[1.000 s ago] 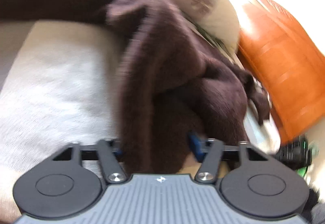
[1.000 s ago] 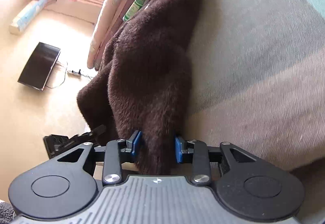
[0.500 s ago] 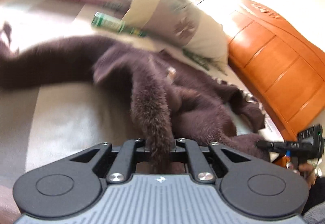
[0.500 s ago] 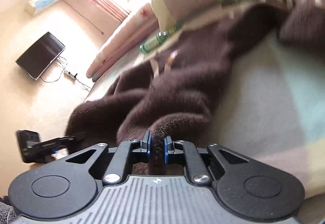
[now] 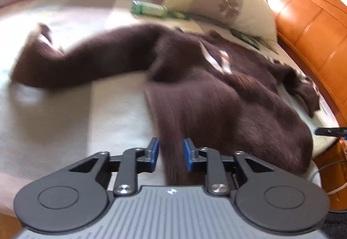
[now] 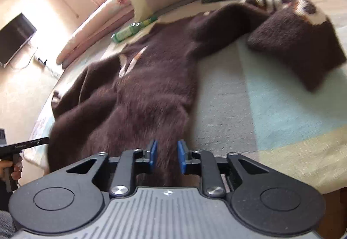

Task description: Fold clothes

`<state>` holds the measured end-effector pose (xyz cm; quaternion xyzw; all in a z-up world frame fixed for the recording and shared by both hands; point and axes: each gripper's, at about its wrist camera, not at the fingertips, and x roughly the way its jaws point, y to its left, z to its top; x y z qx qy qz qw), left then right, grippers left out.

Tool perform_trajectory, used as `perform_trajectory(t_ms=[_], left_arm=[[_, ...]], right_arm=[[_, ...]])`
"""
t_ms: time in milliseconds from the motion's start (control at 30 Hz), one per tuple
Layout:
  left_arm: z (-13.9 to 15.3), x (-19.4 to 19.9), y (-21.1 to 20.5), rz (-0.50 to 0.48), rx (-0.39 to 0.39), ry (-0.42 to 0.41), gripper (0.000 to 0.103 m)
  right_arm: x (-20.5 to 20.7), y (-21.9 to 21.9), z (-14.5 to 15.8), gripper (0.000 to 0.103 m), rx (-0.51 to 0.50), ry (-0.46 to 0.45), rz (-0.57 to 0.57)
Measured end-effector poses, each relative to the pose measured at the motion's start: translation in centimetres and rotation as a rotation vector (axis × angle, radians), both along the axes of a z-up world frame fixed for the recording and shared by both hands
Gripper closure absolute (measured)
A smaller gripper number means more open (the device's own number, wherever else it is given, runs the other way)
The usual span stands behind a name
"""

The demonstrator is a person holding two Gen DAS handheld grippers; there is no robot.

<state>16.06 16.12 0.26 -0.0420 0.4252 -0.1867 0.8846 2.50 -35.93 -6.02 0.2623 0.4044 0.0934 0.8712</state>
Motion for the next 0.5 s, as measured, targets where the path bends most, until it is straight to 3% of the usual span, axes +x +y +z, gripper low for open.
perform_trajectory(t_ms=[67,133,233,300,367,500], left_arm=[[1.1,0.7,0.9,0.026,0.019,-0.051,0.058],[1.7,1.8,1.2,0.030,0.032,-0.076,0.052],[1.6,4.6,-0.5,-0.008,0.061,-0.081,0.052],[1.4,6.5,-2.5,-0.058,0.087,-0.101,0.047],[0.7,8.7,-3.8,-0.102,0.080,-0.091,0.034],[-1.7,14.0,-5.4,-0.096,0.063,0.020,0.033]], right_arm=[[1.1,-0.6,0.5,0.072,-0.014,-0.009,-0.005],[3.0,-0.9,0.8,0.067,-0.039,-0.010,-0.007],[6.9,-1.0,0.7,0.064,-0.068,0.007,-0.013],[9.6,-1.0,0.4,0.051,-0.080,0.012,-0.009],[12.3,-1.2,-0.3,0.045,-0.095,0.031,-0.011],[16.9,-2.3,-2.7,0.042,-0.136,0.095,-0.047]])
